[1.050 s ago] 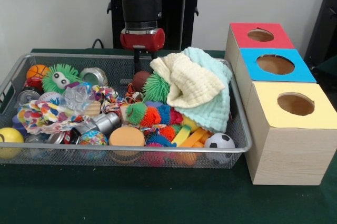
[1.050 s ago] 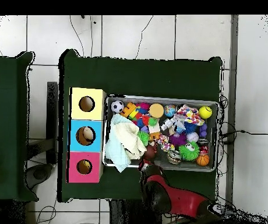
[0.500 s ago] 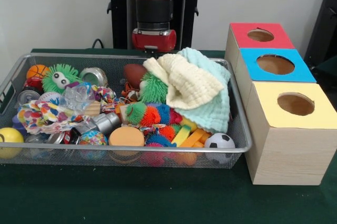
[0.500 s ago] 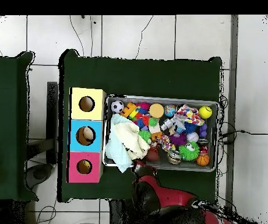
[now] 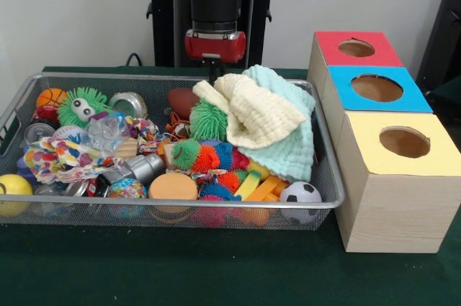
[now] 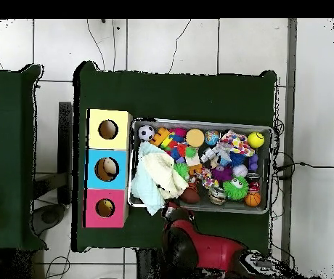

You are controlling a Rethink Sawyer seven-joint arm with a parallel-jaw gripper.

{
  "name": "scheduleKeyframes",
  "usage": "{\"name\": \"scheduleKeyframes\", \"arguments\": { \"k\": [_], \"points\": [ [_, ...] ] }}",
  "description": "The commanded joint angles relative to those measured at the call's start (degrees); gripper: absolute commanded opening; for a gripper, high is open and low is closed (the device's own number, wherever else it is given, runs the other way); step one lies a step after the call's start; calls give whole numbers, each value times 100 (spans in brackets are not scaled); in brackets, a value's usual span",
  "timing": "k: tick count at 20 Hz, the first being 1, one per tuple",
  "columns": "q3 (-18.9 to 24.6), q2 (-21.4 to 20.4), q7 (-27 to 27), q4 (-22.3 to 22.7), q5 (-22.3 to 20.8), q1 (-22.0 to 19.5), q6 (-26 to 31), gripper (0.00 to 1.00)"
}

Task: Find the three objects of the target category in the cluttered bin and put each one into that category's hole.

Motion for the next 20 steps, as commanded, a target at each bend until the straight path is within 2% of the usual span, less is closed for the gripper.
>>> {"name": "scheduleKeyframes", "arguments": {
  "k": [1, 4, 8, 12, 16, 17, 20],
  "points": [
    [560, -1249, 831, 51, 516, -7, 1263, 0],
    [600, -1485, 823, 68, 569, -5, 1515, 0],
    [569, -1356, 824, -160, 405, -35, 1209, 0],
    [576, -1300, 702, -382, 283, -70, 1169, 0],
    [373, -1161, 381, -630, 104, 74, 1285, 0],
    [313, -1136, 303, -682, 77, 117, 1349, 100],
    [186, -1035, 268, -732, 97, 162, 1444, 100]
  ]
}}
